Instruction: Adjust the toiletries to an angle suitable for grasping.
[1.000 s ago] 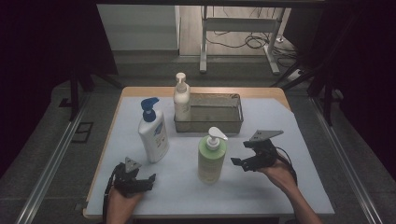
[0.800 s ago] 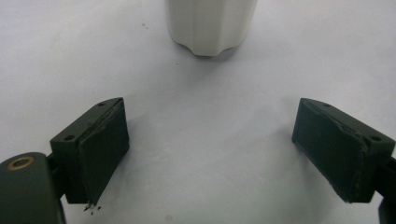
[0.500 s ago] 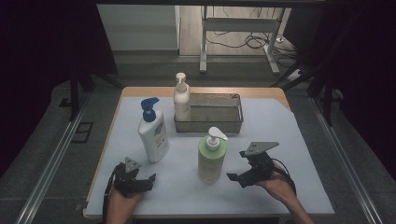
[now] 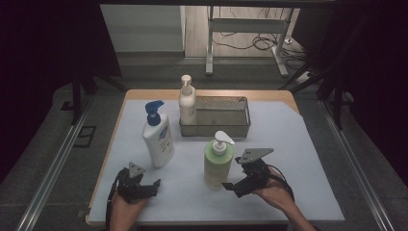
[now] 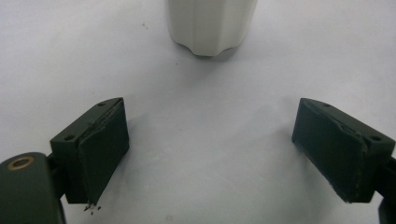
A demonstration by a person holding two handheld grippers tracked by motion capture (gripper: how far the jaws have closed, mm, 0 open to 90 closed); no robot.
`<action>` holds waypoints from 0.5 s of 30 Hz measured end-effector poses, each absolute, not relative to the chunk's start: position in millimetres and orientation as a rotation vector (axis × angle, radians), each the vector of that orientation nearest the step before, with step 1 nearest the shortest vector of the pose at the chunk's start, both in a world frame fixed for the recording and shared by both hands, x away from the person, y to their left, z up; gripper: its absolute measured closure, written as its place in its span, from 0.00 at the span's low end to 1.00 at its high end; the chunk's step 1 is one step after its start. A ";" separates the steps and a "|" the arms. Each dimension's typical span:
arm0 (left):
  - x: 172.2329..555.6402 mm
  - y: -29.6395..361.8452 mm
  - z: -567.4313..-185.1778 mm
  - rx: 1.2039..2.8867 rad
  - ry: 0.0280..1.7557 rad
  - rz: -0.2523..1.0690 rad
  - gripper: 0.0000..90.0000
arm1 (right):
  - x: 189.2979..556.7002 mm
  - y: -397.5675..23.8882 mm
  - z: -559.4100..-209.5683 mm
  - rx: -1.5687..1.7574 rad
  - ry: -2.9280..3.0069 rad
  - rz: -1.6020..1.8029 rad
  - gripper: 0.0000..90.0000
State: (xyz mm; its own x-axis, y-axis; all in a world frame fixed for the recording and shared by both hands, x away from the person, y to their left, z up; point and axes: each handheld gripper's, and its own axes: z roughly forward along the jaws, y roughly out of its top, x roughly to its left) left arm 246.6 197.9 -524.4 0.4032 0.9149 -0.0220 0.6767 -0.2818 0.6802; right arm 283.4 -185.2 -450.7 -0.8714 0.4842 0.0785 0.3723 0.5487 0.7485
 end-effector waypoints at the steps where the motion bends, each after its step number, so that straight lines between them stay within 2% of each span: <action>1: 246.6 197.9 -524.4 2.051 1.351 0.503 0.12 | 283.7 -182.8 -449.4 0.728 2.638 1.228 0.00; 15: 246.6 198.0 -524.3 2.053 1.351 0.502 0.12 | 292.3 -160.2 -439.3 0.698 2.610 1.260 0.00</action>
